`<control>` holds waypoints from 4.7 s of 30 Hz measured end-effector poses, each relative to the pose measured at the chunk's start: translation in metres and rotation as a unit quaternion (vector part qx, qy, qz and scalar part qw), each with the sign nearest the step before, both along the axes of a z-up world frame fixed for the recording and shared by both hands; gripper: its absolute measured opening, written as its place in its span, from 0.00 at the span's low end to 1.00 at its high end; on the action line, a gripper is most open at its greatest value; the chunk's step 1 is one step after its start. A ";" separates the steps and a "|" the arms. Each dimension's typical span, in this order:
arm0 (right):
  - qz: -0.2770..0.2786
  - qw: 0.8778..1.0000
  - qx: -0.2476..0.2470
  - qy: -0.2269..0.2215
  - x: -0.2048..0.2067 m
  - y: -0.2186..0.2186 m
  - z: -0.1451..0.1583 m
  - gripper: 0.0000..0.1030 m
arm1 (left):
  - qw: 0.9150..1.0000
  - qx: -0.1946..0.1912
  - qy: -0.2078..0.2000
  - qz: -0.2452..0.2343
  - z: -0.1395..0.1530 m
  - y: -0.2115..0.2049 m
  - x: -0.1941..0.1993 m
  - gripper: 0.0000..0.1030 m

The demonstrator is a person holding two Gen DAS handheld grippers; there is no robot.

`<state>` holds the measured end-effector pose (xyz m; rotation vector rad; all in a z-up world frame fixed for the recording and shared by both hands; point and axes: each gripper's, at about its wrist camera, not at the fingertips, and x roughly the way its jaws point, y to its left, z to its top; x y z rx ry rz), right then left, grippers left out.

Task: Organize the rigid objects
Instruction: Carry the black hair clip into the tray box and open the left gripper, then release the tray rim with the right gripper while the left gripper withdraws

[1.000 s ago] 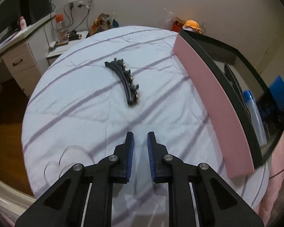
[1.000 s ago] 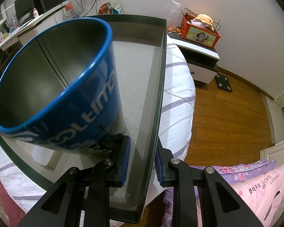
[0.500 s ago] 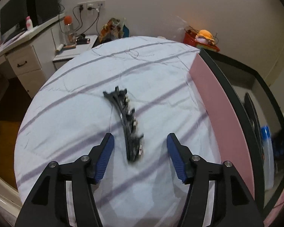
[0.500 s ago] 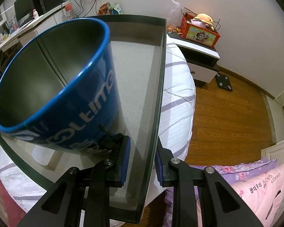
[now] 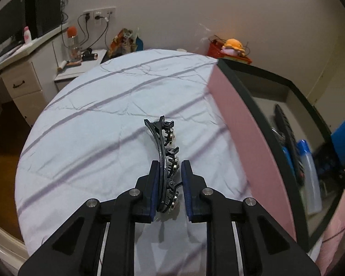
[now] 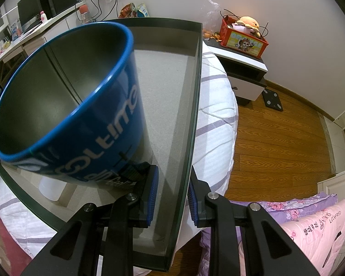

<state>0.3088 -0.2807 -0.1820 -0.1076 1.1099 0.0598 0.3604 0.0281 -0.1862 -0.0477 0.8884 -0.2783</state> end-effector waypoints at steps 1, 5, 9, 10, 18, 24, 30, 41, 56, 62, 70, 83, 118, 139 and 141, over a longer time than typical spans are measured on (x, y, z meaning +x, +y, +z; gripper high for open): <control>0.000 1.000 0.000 0.000 0.000 0.000 0.000 0.25 | 1.000 -0.001 -0.003 -0.003 0.003 -0.001 -0.006 0.18; 0.000 1.000 0.000 0.000 0.000 0.001 0.000 0.25 | 0.999 -0.002 -0.023 -0.024 0.023 -0.010 -0.030 0.18; 0.000 1.000 0.001 0.000 0.000 0.000 0.000 0.25 | 0.997 -0.020 -0.046 -0.063 0.051 -0.026 -0.050 0.18; 0.000 1.000 0.000 0.000 0.000 -0.001 0.000 0.25 | 0.996 -0.023 -0.050 -0.071 0.057 -0.031 -0.053 0.18; 0.000 1.000 0.002 0.000 -0.001 0.000 0.000 0.25 | 0.990 -0.023 -0.059 -0.127 0.078 -0.091 -0.057 0.18; 0.000 1.000 0.011 0.000 -0.001 -0.003 -0.001 0.25 | 0.990 -0.009 -0.024 -0.142 0.061 -0.126 -0.040 0.18; 0.001 1.000 0.014 0.001 -0.001 -0.006 -0.001 0.25 | 0.991 0.018 -0.004 -0.136 0.044 -0.141 -0.029 0.19; 0.001 1.000 0.011 0.001 0.000 -0.007 -0.001 0.25 | 0.991 0.038 0.012 -0.125 0.029 -0.147 -0.021 0.19; 0.001 1.000 0.009 0.001 -0.001 -0.006 0.000 0.25 | 0.990 0.054 0.010 -0.131 0.027 -0.155 -0.015 0.25; 0.001 1.000 0.009 0.001 -0.001 -0.006 0.000 0.25 | 0.989 0.049 -0.027 -0.136 0.041 -0.151 -0.030 0.82; 0.001 1.000 0.009 0.001 -0.001 -0.006 0.000 0.25 | 0.990 0.076 -0.070 -0.095 0.057 -0.128 -0.047 0.91; -0.002 1.000 0.007 0.000 -0.001 -0.007 0.002 0.25 | 0.995 0.094 0.011 -0.015 0.009 -0.079 -0.031 0.92; 0.067 0.998 0.007 0.003 0.005 0.073 0.002 0.27 | 0.999 0.026 0.026 -0.005 -0.001 0.011 -0.069 0.22; 0.073 0.996 0.058 -0.019 -0.008 0.048 0.014 0.45 | 0.998 0.033 -0.036 0.033 0.036 0.018 -0.103 0.85; 0.070 0.995 0.058 -0.033 -0.015 0.046 0.022 0.55 | 0.997 0.033 -0.049 0.042 0.043 0.020 -0.114 0.90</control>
